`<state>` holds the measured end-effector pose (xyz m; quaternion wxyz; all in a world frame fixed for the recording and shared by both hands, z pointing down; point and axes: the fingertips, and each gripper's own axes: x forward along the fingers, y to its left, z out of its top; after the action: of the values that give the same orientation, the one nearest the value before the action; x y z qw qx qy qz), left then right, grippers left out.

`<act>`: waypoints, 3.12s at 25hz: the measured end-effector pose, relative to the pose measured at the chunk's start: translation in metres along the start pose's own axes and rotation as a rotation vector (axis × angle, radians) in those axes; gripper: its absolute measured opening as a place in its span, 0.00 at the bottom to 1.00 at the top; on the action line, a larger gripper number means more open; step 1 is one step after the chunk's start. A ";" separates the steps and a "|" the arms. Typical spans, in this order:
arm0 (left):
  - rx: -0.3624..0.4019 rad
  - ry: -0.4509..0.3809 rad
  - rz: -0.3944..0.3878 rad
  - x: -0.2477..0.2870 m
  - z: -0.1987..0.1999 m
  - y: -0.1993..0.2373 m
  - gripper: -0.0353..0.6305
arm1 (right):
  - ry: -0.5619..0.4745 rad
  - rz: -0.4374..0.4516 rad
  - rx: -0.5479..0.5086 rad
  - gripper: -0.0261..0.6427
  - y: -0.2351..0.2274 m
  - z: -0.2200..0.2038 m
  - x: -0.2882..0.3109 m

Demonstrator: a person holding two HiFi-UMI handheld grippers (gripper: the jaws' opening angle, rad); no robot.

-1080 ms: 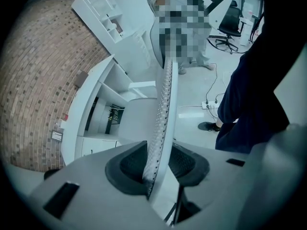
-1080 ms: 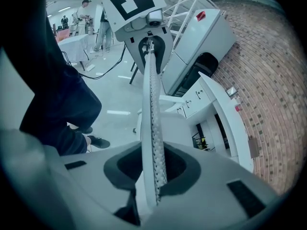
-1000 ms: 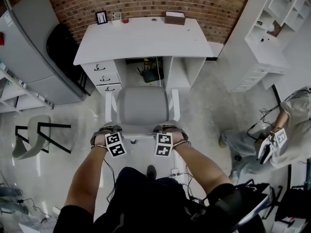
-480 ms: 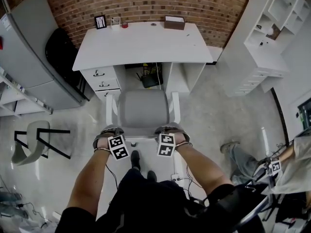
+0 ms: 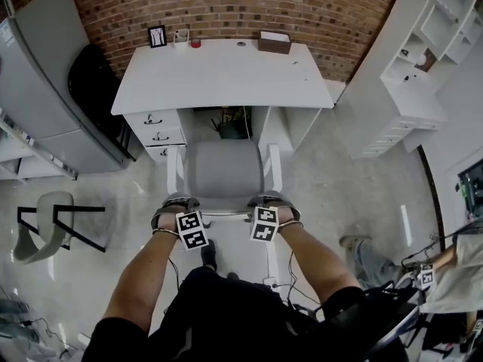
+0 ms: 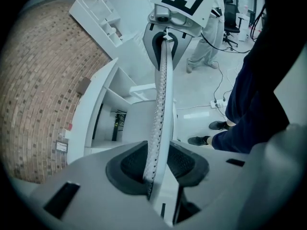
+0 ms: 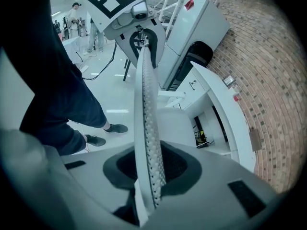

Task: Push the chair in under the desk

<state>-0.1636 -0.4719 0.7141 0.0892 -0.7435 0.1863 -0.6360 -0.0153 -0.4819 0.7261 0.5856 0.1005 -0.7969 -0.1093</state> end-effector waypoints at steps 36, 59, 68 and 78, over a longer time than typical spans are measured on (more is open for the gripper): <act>0.028 -0.039 -0.103 0.044 0.022 0.096 0.21 | 0.125 -0.019 0.045 0.19 -0.113 -0.024 0.039; 0.061 -0.076 -0.135 0.059 0.020 0.127 0.19 | 0.147 -0.052 0.095 0.24 -0.149 -0.024 0.053; 0.088 -0.145 -0.081 0.059 0.023 0.126 0.19 | 0.112 -0.115 0.155 0.34 -0.152 -0.023 0.044; -0.076 -0.355 -0.156 0.041 0.030 0.135 0.33 | 0.014 -0.125 0.383 0.40 -0.152 -0.018 0.009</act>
<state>-0.1514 -0.6144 0.6967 0.0428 -0.8589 0.1335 -0.4926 0.0044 -0.6307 0.6951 0.5532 0.2602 -0.7913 0.0088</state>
